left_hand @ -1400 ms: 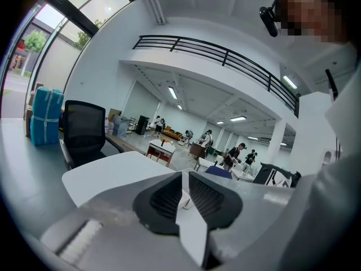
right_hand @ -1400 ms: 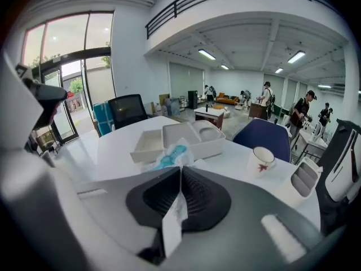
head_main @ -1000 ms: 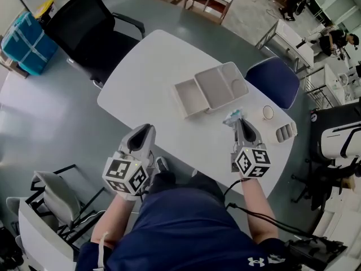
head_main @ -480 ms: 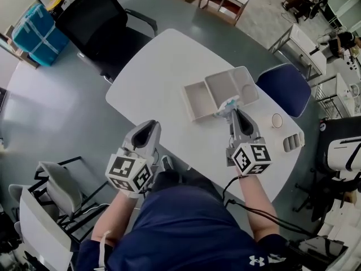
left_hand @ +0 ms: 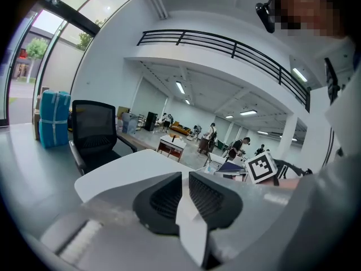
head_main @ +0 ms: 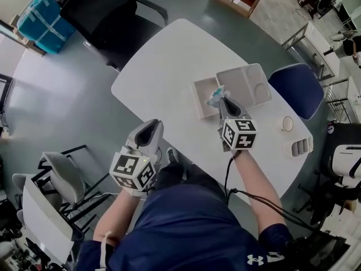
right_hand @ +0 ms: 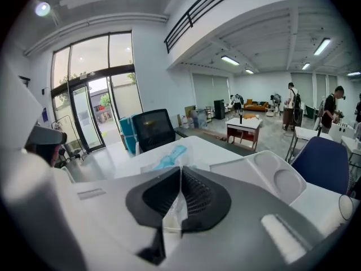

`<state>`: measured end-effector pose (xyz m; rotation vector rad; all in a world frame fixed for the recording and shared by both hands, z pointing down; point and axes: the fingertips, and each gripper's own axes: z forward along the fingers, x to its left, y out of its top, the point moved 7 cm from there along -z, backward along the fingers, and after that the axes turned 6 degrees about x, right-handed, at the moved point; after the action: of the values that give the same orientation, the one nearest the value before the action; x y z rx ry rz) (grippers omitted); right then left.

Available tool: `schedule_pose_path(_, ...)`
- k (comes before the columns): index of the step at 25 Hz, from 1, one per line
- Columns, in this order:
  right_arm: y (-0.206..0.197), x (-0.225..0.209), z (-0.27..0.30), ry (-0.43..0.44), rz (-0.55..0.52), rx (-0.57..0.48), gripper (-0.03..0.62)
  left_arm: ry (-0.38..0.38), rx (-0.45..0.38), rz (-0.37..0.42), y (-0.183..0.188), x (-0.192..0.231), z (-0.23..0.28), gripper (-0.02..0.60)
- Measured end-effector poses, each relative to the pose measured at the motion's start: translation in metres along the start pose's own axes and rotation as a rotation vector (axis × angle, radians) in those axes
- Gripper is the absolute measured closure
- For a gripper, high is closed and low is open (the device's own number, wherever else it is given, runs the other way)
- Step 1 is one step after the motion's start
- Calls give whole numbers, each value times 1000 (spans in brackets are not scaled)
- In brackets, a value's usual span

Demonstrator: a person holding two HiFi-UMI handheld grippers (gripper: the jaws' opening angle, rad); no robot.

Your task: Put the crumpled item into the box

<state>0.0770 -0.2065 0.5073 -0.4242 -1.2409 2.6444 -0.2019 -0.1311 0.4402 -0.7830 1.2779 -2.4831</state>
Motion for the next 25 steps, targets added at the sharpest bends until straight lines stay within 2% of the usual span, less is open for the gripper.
schedule_pose_path(6, -24, -5, 53, -27, -38, 176, 583, 32, 32, -23, -6, 17, 1, 538)
schedule_pose_path(10, -41, -10, 81, -67, -8, 301, 583, 41, 48, -38, -9, 25, 3, 538)
schedule_pose_path(17, -58, -17, 101, -128, 171, 393, 583, 42, 53, -49, -9, 31, 2, 538)
schedule_pose_path(22, -69, -22, 111, -152, 217, 449, 582, 42, 50, -54, -7, 33, 3, 538)
schedule_pose_path(25, -67, -25, 114, -160, 251, 439, 576, 42, 53, -60, -6, 34, 7, 538)
